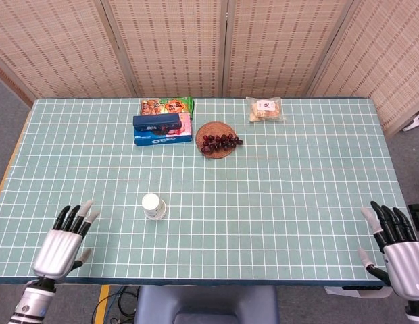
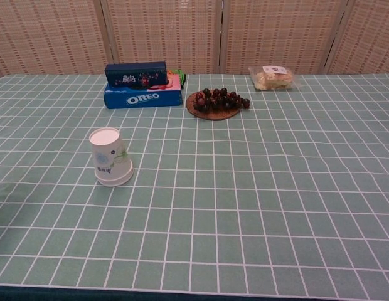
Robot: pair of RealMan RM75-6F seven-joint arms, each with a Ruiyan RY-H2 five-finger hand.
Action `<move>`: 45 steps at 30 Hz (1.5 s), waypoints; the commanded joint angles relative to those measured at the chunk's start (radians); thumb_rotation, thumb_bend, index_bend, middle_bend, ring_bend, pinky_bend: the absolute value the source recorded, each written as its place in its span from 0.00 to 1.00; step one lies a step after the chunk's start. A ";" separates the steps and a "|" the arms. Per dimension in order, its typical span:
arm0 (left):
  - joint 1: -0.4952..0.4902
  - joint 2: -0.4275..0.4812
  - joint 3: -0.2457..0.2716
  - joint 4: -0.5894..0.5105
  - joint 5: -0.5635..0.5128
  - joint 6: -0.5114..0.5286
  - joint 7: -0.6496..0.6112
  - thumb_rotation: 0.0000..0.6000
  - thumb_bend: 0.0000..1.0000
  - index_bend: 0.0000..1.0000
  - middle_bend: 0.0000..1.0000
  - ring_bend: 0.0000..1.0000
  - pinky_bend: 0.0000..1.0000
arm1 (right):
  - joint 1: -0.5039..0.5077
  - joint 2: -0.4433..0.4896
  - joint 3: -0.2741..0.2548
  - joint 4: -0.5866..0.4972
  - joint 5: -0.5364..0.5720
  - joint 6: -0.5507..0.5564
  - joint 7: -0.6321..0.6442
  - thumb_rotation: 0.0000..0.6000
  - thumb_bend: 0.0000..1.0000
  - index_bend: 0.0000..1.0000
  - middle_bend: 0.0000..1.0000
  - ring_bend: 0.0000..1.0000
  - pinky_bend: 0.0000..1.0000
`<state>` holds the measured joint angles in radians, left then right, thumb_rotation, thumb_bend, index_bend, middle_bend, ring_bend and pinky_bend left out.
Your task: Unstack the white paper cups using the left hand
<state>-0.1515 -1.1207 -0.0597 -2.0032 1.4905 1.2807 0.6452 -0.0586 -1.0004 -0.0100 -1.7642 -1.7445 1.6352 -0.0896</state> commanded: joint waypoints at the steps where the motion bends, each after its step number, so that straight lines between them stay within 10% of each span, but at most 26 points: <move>1: -0.124 0.048 -0.085 -0.085 -0.174 -0.141 0.032 1.00 0.30 0.16 0.00 0.00 0.00 | 0.011 0.009 0.005 -0.002 0.018 -0.018 0.015 1.00 0.34 0.03 0.00 0.00 0.00; 20: -0.562 -0.100 -0.175 0.053 -0.736 -0.339 0.239 1.00 0.29 0.19 0.00 0.00 0.00 | 0.038 0.048 0.035 0.008 0.126 -0.063 0.107 1.00 0.34 0.03 0.00 0.00 0.00; 45: -0.739 -0.153 -0.077 0.142 -0.877 -0.325 0.187 1.00 0.29 0.25 0.00 0.00 0.00 | 0.033 0.057 0.037 0.013 0.136 -0.043 0.130 1.00 0.34 0.03 0.00 0.00 0.00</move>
<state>-0.8871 -1.2716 -0.1400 -1.8656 0.6158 0.9575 0.8361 -0.0259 -0.9439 0.0270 -1.7515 -1.6084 1.5925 0.0404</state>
